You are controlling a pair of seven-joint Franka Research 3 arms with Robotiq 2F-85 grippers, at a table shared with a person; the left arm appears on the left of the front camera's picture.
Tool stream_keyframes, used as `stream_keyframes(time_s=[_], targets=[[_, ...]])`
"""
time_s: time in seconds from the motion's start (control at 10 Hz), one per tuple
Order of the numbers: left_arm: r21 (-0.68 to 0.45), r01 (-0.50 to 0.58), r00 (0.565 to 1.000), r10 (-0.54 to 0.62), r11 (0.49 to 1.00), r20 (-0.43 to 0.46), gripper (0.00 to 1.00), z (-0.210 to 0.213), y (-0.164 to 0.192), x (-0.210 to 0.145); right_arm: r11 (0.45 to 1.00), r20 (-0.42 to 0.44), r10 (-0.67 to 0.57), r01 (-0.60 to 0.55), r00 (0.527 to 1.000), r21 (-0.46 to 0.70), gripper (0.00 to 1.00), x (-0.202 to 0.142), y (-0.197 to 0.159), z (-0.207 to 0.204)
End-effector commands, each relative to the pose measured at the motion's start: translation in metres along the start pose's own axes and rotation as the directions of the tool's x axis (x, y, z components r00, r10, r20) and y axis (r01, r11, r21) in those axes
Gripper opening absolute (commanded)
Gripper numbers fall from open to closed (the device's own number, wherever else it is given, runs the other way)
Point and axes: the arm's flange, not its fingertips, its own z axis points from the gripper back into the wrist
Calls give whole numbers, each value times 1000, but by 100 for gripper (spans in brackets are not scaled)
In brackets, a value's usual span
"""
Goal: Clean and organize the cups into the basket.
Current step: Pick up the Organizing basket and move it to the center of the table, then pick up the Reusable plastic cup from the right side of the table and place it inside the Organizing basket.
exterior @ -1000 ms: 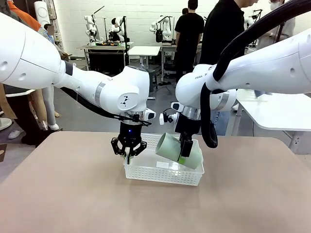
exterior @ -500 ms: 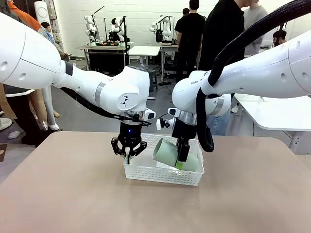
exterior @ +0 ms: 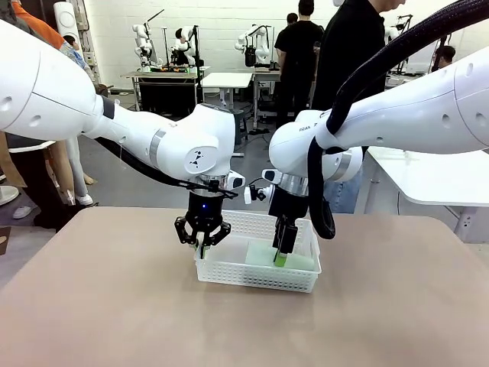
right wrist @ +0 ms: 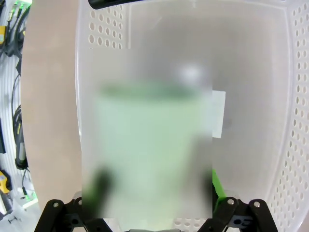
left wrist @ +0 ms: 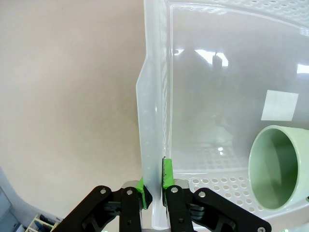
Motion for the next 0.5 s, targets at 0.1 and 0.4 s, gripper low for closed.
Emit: stream_keyframes(time_s=[0.1, 0.4], targets=[[3, 4, 1000, -4, 1000, -1, 0, -1, 0, 0, 1000, 19, 11, -11, 1000, -6, 100, -5, 3, 12], [3, 4, 1000, -4, 1000, -1, 0, -1, 0, 0, 984, 137, 24, 1, 990, -176, 100, -53, 43, 79]])
